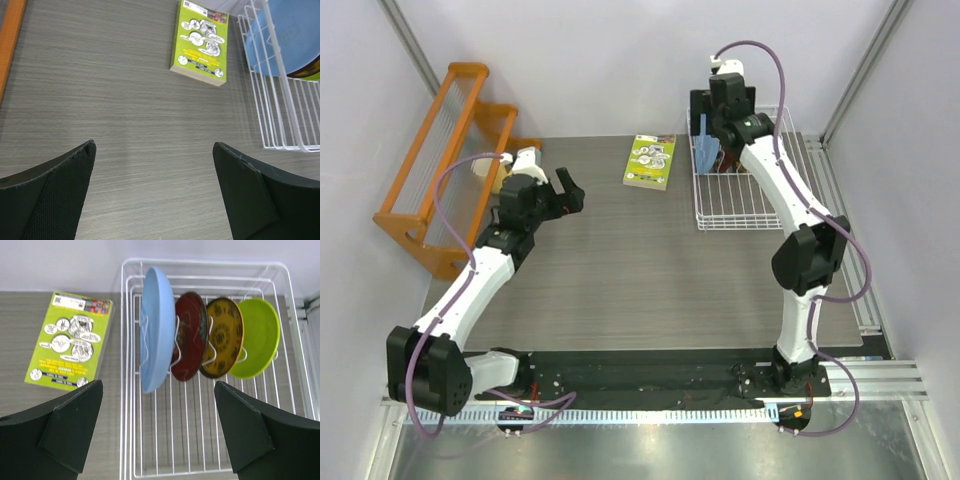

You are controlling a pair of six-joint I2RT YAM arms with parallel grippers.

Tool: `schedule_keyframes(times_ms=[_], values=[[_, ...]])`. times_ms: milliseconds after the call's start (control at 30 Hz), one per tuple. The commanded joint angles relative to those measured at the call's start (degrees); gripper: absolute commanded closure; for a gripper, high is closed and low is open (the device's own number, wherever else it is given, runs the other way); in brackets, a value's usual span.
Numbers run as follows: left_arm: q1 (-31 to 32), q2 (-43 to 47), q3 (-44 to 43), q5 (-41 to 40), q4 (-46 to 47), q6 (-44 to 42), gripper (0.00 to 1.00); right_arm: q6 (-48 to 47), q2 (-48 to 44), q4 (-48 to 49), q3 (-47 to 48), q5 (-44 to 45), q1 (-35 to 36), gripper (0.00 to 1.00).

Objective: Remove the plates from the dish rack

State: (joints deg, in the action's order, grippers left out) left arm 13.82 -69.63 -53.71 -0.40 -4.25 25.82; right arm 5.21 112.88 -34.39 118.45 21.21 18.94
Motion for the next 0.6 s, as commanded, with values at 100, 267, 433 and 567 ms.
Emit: schedule_keyframes(times_ms=[100, 267, 433, 567], values=[[0.6, 0.3, 2.2, -4.0, 4.0, -1.5, 0.01, -6.3, 8.3, 0.0, 13.6, 10.9, 2.1, 0.01], [0.6, -0.1, 2.4, -4.2, 4.0, -1.5, 0.0, -8.7, 14.4, 1.1, 18.7, 14.7, 2.4, 0.1], [0.7, -0.3, 2.9, -4.9, 4.0, -1.7, 0.0, -10.1, 18.5, 5.1, 18.5, 18.2, 2.4, 0.19], [0.6, -0.7, 3.1, -6.0, 4.1, -2.4, 0.01, -11.3, 20.4, 7.6, 18.1, 20.9, 2.6, 0.27]])
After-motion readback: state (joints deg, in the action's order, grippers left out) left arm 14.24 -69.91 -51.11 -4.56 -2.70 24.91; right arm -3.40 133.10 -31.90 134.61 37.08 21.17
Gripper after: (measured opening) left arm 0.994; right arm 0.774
